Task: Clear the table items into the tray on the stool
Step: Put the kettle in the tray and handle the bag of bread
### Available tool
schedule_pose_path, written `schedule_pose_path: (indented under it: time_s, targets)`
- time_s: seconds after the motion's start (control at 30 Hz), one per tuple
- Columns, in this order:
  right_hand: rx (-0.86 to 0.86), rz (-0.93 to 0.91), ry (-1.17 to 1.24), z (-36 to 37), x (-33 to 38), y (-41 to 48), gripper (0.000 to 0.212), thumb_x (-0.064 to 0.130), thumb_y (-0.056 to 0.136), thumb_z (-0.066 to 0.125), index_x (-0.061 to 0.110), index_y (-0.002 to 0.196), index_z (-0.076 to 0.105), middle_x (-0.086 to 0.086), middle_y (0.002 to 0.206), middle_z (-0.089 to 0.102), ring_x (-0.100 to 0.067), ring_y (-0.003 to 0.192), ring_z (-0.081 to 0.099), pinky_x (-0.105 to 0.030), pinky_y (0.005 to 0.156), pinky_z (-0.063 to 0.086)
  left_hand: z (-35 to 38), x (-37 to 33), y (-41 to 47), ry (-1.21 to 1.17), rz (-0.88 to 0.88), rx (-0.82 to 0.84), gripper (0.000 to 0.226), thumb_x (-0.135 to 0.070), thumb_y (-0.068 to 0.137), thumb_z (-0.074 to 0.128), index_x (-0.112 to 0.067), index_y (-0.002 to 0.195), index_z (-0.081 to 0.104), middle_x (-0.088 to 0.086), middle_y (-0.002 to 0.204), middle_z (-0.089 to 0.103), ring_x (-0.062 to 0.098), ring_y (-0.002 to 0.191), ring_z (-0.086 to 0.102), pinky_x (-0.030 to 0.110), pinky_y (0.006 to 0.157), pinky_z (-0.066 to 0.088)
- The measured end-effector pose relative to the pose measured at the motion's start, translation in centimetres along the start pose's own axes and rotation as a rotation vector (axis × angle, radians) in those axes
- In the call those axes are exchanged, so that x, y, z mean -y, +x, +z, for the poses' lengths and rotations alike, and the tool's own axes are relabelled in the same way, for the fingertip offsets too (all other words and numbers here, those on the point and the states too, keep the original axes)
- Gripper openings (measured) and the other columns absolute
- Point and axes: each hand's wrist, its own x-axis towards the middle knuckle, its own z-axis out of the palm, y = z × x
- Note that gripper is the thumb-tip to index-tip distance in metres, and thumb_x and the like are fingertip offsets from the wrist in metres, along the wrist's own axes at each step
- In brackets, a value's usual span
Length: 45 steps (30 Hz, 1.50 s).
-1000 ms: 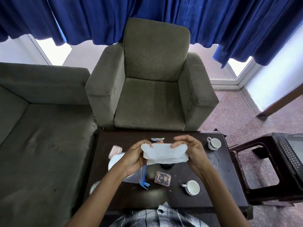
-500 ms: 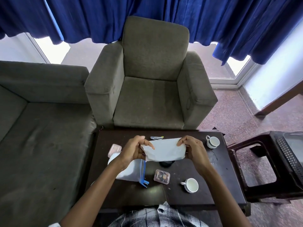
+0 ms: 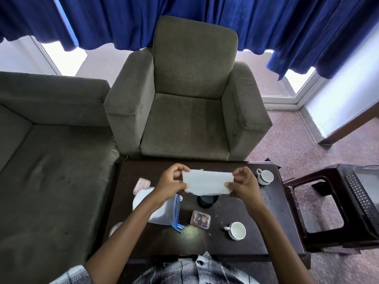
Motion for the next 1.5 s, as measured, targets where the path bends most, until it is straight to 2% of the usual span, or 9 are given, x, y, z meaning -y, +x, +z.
schedule_pose_path:
  time_s: [0.13, 0.23, 0.4, 0.57, 0.67, 0.73, 1.13, 1.4, 1.5]
  targets:
    - [0.006, 0.062, 0.042, -0.7, -0.5, 1.0, 0.030, -0.020, 0.074, 0.058, 0.010, 0.076, 0.058, -0.004, 0.066, 0.066, -0.017, 0.057, 0.062, -0.028, 0.047, 0.057, 1.2, 0.4, 1.1, -0.081, -0.132, -0.048, 0.048, 0.010, 0.078, 0.059, -0.021, 0.114, 0.050, 0.005, 0.100, 0.066, 0.016, 0.080, 0.063, 0.025, 0.056, 0.054]
    - [-0.001, 0.092, 0.021, -1.8, -1.2, 2.6, 0.028, -0.020, 0.075, 0.056, 0.007, 0.067, 0.061, -0.003, 0.059, 0.065, -0.015, 0.052, 0.060, -0.025, 0.047, 0.056, 2.1, 0.9, 1.9, -0.116, -0.261, -0.076, 0.028, 0.000, 0.083, 0.059, -0.015, 0.107, 0.057, 0.003, 0.092, 0.066, 0.010, 0.070, 0.061, 0.016, 0.050, 0.050]
    - [-0.123, 0.181, -0.055, -4.0, -3.6, 6.4, 0.032, -0.023, 0.075, 0.050, 0.005, 0.063, 0.058, -0.011, 0.066, 0.059, -0.019, 0.052, 0.058, -0.024, 0.044, 0.055, 2.9, 3.0, 2.5, -0.162, -0.403, -0.185, 0.014, -0.011, 0.090, 0.054, -0.019, 0.100, 0.058, 0.002, 0.100, 0.067, 0.013, 0.078, 0.062, 0.023, 0.066, 0.048]
    - [-0.245, 0.313, -0.281, -4.1, -12.1, 13.6, 0.039, -0.012, 0.066, 0.053, 0.023, 0.050, 0.058, -0.012, 0.076, 0.065, -0.036, 0.077, 0.066, -0.051, 0.070, 0.058, 3.5, 4.4, 2.8, -0.160, -0.483, -0.234, 0.013, -0.012, 0.092, 0.050, -0.018, 0.099, 0.059, 0.001, 0.097, 0.067, 0.013, 0.080, 0.063, 0.024, 0.068, 0.048]
    - [-0.243, 0.380, -0.424, -1.5, -12.9, 14.4, 0.030, -0.008, 0.070, 0.050, 0.013, 0.071, 0.071, -0.018, 0.094, 0.070, -0.037, 0.091, 0.066, -0.041, 0.083, 0.054, 3.4, 5.5, 2.8, -0.151, -0.515, -0.259, 0.013, -0.012, 0.092, 0.050, -0.018, 0.097, 0.061, -0.001, 0.093, 0.068, 0.015, 0.080, 0.064, 0.024, 0.068, 0.048]
    - [-0.230, 0.382, -0.530, -0.3, -12.6, 14.4, 0.029, -0.007, 0.076, 0.048, 0.001, 0.093, 0.070, -0.022, 0.101, 0.069, -0.036, 0.097, 0.064, -0.029, 0.075, 0.046, 3.1, 6.4, 2.8, -0.136, -0.532, -0.288, 0.015, -0.013, 0.093, 0.048, -0.017, 0.099, 0.062, -0.001, 0.094, 0.070, 0.016, 0.082, 0.066, 0.026, 0.070, 0.049]
    - [0.054, 0.339, -0.770, 1.3, -17.1, 14.9, 0.043, -0.002, 0.084, 0.041, 0.009, 0.122, 0.057, -0.022, 0.121, 0.061, -0.037, 0.110, 0.057, -0.035, 0.086, 0.047, 2.0, 10.5, 0.3, -0.134, -0.647, -0.343, 0.017, -0.012, 0.094, 0.047, -0.018, 0.094, 0.062, 0.000, 0.094, 0.070, 0.018, 0.084, 0.065, 0.026, 0.068, 0.049]
    - [-0.184, 0.370, -0.576, -0.6, -18.3, 12.6, 0.047, 0.015, 0.080, 0.061, 0.004, 0.125, 0.053, -0.022, 0.130, 0.053, -0.037, 0.115, 0.054, -0.040, 0.092, 0.047, 0.0, 12.4, -0.8, -0.101, -0.668, -0.315, 0.016, -0.012, 0.094, 0.046, -0.020, 0.093, 0.060, -0.003, 0.090, 0.068, 0.014, 0.078, 0.063, 0.024, 0.067, 0.046]
    - [-0.219, 0.492, -0.518, -0.8, -19.5, 9.4, 0.035, 0.015, 0.081, 0.058, 0.001, 0.112, 0.058, -0.021, 0.106, 0.060, -0.040, 0.098, 0.060, -0.044, 0.081, 0.050, -1.5, 13.9, -1.9, -0.067, -0.698, -0.301, 0.014, -0.013, 0.092, 0.048, -0.020, 0.096, 0.059, -0.004, 0.089, 0.068, 0.013, 0.076, 0.062, 0.023, 0.064, 0.045]
